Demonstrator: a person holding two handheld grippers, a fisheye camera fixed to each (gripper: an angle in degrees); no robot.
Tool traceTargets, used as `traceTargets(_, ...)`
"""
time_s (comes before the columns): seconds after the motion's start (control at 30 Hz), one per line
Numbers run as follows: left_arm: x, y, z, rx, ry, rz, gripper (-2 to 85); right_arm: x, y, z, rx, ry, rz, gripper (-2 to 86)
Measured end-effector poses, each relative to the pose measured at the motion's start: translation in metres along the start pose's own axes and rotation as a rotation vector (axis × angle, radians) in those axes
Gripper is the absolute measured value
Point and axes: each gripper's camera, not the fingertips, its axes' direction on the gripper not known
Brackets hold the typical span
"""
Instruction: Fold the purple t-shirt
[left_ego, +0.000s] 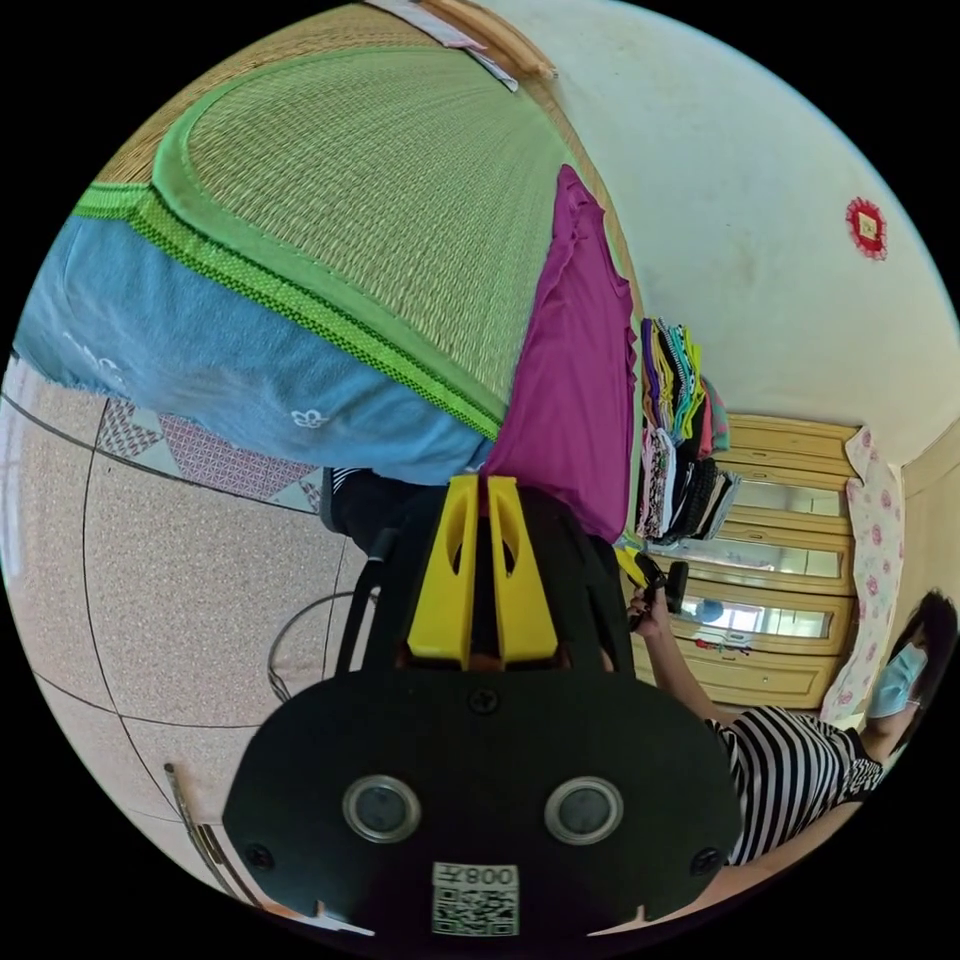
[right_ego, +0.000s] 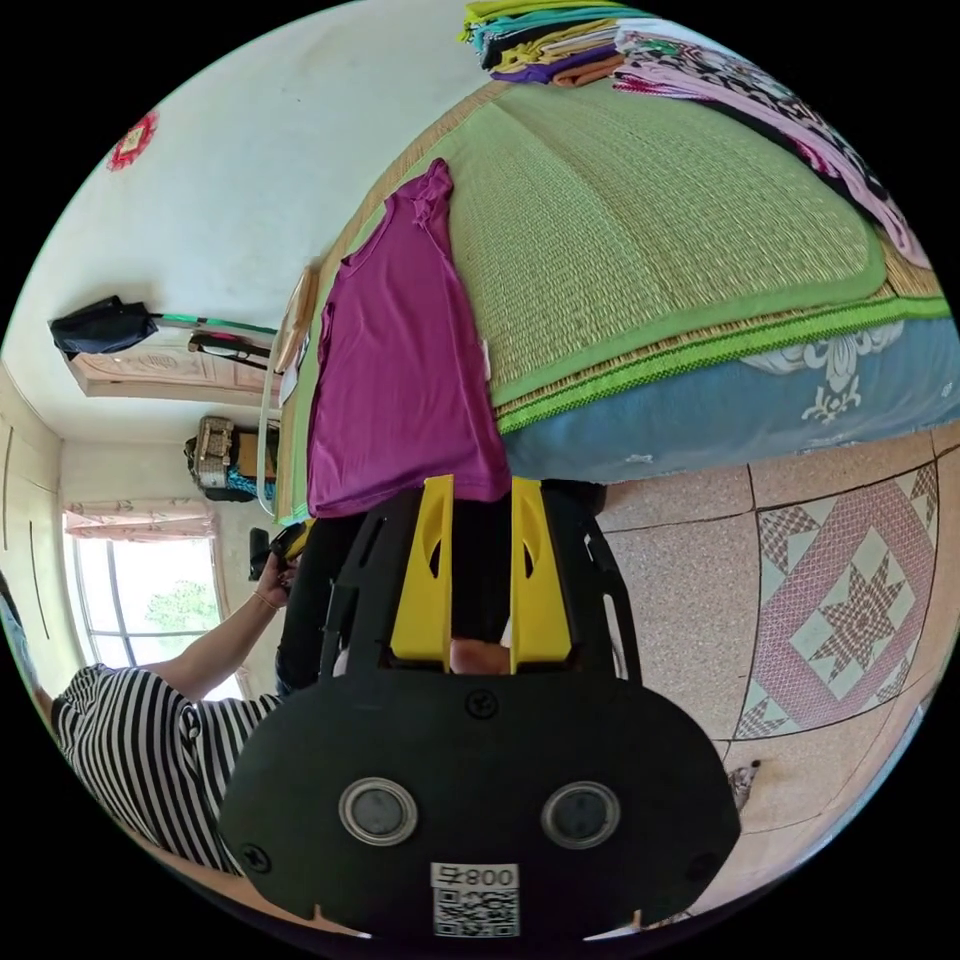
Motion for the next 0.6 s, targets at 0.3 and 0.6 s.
traceTargets(0.3,0.0,0.007,0.02,-0.056,-0.066,0.0,4.4,0.007,-0.016,0.018,-0.03,0.038,-0.044,8.9)
traceTargets(0.6,-0.004,0.023,0.026,-0.064,-0.089,-0.007,2.3,0.024,-0.013,0.022,-0.061,-0.027,-0.07,3.0)
